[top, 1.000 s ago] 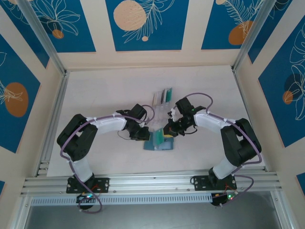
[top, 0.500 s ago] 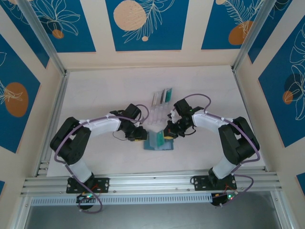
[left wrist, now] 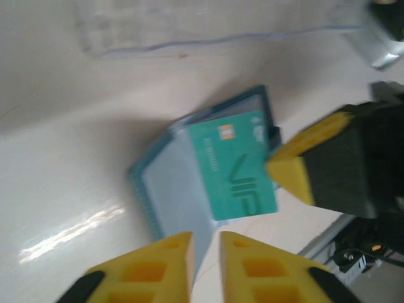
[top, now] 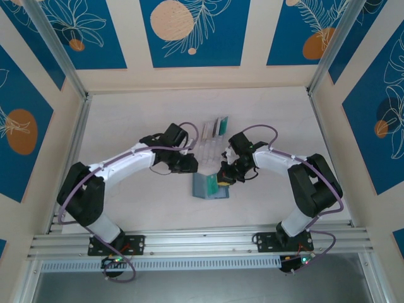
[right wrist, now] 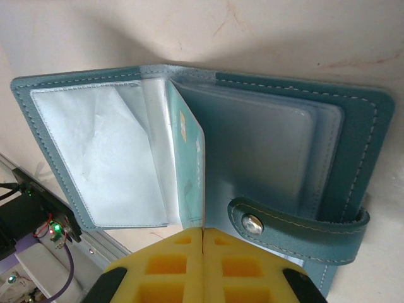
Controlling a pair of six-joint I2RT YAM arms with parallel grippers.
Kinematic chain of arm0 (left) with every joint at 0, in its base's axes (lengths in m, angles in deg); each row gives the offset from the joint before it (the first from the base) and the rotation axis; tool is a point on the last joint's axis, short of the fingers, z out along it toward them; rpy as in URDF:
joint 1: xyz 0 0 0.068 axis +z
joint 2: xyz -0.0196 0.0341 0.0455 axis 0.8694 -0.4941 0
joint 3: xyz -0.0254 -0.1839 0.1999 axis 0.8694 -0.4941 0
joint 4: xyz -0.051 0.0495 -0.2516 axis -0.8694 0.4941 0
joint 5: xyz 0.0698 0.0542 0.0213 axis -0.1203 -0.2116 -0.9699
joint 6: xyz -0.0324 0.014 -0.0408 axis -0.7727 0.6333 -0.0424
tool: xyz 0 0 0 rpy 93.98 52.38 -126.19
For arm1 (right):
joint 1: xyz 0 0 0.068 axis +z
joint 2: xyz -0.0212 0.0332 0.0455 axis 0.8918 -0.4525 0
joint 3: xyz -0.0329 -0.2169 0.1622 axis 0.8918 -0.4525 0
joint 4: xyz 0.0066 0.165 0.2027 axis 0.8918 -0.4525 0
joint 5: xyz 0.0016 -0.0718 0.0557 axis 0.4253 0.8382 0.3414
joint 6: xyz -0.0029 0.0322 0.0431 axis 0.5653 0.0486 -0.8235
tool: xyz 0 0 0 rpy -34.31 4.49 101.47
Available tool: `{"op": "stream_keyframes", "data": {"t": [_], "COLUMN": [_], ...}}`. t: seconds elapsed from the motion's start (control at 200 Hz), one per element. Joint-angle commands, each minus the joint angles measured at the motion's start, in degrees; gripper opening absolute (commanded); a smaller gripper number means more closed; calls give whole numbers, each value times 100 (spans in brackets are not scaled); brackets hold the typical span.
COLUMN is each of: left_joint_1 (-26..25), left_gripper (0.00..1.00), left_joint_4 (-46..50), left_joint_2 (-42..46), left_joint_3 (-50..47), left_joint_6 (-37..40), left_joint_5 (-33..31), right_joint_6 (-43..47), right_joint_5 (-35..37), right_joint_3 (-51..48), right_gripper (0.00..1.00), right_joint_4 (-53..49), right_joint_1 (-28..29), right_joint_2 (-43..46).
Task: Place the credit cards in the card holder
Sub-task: Insert the credit card into the card slot.
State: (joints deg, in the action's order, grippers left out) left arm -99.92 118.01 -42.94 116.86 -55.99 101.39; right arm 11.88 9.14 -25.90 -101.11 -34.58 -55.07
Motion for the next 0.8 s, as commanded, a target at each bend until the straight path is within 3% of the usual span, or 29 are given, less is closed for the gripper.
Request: {"op": "stream_keyframes", "data": {"t": [0.0, 0.4, 0.795], "left_joint_1": [-198, -236, -166], "left_gripper": [8, 7, 7], "left_joint_4": [163, 80, 229], "left_joint_2": [-387, -944, -1170], "left_joint_3": [188, -319, -646], "left_joint_6": [96, 330, 634], "left_joint_5": [87, -153, -480], "right_joint_6": [28, 105, 193], "right_joint_5": [16, -168, -1271], "right_joint_3": [22, -52, -681], "right_gripper": [0, 0, 0], "right_joint_4": [-175, -105, 704], "right_joint_1": [54, -25, -475], "right_joint_2": [-28, 191, 315]}}
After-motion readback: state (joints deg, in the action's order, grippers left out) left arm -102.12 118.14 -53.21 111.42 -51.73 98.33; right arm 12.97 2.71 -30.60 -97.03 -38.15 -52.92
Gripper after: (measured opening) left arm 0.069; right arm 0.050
